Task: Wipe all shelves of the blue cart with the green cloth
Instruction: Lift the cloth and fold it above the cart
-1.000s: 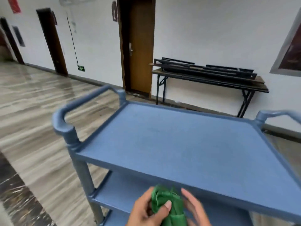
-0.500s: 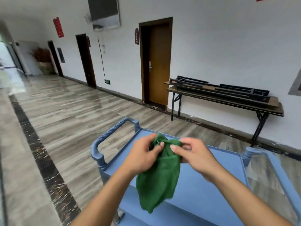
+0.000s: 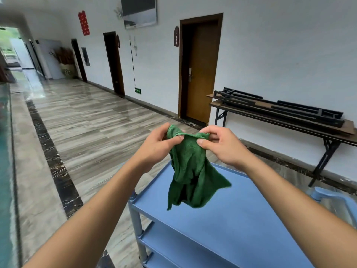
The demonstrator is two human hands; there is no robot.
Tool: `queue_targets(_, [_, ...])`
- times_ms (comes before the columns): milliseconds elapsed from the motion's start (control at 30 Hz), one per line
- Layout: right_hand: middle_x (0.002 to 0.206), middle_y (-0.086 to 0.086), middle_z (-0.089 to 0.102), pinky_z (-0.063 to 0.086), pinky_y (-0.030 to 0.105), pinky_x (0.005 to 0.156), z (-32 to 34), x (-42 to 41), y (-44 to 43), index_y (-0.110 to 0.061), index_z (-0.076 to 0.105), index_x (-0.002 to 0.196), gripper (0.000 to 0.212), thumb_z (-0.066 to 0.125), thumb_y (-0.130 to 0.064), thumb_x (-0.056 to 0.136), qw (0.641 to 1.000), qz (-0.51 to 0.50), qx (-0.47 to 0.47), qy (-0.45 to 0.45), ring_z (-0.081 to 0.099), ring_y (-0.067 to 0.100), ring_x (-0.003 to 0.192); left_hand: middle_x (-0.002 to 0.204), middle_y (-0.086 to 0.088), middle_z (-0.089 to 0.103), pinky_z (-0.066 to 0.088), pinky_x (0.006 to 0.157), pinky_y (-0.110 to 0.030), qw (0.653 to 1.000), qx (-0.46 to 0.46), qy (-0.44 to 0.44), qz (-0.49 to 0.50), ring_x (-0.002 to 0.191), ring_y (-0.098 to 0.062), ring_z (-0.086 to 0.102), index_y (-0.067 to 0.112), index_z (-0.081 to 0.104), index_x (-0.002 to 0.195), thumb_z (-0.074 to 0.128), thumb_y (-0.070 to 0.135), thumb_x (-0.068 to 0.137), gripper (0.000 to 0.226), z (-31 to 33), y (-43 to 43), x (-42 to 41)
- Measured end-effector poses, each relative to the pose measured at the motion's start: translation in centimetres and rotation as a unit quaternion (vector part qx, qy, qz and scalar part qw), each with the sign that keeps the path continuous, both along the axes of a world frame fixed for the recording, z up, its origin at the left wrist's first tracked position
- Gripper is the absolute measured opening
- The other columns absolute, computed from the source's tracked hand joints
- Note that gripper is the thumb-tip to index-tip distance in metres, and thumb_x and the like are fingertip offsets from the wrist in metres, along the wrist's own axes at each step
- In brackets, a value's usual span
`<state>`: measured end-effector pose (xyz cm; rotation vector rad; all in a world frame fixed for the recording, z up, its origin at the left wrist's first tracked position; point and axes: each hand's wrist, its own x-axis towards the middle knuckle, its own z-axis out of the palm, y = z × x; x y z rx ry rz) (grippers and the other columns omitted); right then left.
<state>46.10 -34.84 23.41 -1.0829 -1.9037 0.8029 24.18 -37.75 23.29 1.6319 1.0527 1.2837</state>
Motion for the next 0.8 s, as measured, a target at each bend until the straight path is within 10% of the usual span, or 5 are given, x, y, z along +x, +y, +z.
queue_targets(367, [0.079, -0.021, 0.073, 0.061, 0.028, 0.072, 1.6, -10.6, 10.7, -0.04, 0.073, 0.102, 0.017, 0.064, -0.025, 0.099, 0.998, -0.014, 0.035, -0.05, 0.076, 0.019, 0.073, 0.081, -0.01, 0.074, 0.056, 0.06, -0.028, 1.0, 0.024, -0.007, -0.002, 0.076, -0.027, 0.073, 0.014, 0.062, 0.089, 0.077, 0.018, 0.083, 0.016, 2.7, 11.7, -11.3])
queue_targets(533, [0.101, -0.004, 0.076, 0.059, 0.051, 0.085, 0.8, -16.5, 15.5, -0.029, 0.073, 0.118, 0.023, 0.066, -0.026, 0.097, 0.999, -0.023, 0.032, -0.006, 0.073, 0.024, 0.089, 0.075, -0.011, 0.072, 0.055, 0.055, -0.031, 0.998, 0.027, -0.039, 0.028, 0.068, -0.025, 0.071, 0.015, 0.061, 0.078, 0.08, 0.018, 0.078, 0.02, 2.9, 17.1, -13.6])
queue_targets(800, [0.081, -0.015, 0.077, 0.059, 0.043, 0.079, -1.9, -20.3, 23.0, -0.034, 0.08, 0.093, 0.013, 0.069, -0.026, 0.094, 0.991, -0.102, 0.074, 0.036, 0.071, 0.016, 0.077, 0.079, -0.018, 0.073, 0.054, 0.057, -0.029, 0.997, -0.032, -0.07, 0.023, 0.067, -0.03, 0.072, 0.014, 0.064, 0.083, 0.08, 0.02, 0.079, 0.018, 2.2, 24.1, -18.1])
